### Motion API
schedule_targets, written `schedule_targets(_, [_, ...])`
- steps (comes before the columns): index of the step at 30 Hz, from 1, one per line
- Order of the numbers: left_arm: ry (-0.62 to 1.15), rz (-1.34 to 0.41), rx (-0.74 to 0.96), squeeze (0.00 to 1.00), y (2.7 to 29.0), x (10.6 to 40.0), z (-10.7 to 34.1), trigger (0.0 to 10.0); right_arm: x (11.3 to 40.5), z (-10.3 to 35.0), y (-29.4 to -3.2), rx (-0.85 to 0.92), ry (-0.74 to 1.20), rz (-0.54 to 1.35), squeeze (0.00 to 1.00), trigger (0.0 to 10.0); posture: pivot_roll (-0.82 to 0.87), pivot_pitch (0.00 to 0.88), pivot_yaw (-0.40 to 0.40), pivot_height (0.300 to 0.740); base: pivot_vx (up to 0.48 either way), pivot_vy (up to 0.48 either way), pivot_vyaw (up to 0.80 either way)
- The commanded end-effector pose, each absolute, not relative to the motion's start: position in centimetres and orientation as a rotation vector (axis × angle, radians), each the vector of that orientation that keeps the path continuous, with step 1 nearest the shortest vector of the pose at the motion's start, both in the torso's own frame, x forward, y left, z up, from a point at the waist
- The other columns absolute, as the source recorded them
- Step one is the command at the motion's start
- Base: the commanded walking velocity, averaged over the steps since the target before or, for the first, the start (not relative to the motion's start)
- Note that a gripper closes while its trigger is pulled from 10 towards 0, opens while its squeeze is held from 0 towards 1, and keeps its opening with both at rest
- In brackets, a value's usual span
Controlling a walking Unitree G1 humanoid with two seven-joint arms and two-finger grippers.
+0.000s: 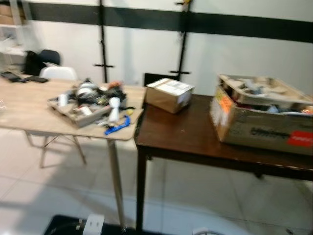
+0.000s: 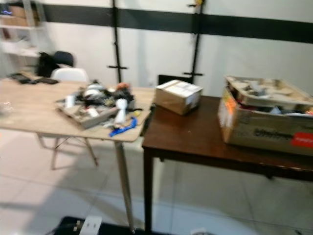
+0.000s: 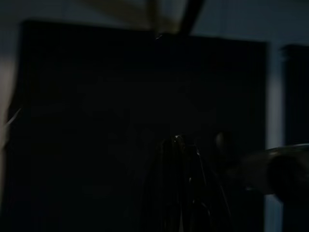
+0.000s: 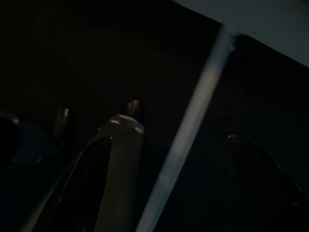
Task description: Picking trash to rubbish bin
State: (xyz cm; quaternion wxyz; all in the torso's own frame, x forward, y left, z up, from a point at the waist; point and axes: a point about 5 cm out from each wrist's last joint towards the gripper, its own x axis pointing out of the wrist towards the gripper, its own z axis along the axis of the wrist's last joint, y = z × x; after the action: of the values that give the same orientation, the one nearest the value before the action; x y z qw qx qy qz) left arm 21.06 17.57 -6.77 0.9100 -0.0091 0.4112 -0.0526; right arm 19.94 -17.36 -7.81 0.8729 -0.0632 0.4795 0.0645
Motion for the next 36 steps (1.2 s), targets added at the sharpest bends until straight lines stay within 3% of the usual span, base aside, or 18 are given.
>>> schedule_targets(1, [0.85, -0.117, 0.008, 0.0, 17.67, 21.39, -6.61, 10.0, 19.86, -7.84, -17.41, -0.124, 1.004, 0.131, 0.0, 10.0, 0.03, 0.0, -0.03, 0.74, 0.0, 0.0, 0.0])
schedule_targets(7, [0.849, -0.097, 0.004, 0.0, 17.84, 21.55, -6.52, 10.0, 19.97, -7.79, -17.32, -0.122, 1.002, 0.13, 0.0, 10.0, 0.03, 0.0, -0.028, 0.74, 0.0, -0.452, 0.0])
schedule_targets(36, [0.842, -0.065, -0.018, 0.0, 18.22, 21.85, -6.32, 10.0, 20.08, -7.8, -16.51, -0.102, 0.998, 0.145, 0.0, 10.0, 0.05, 0.0, -0.023, 0.74, 0.0, 0.0, 0.0])
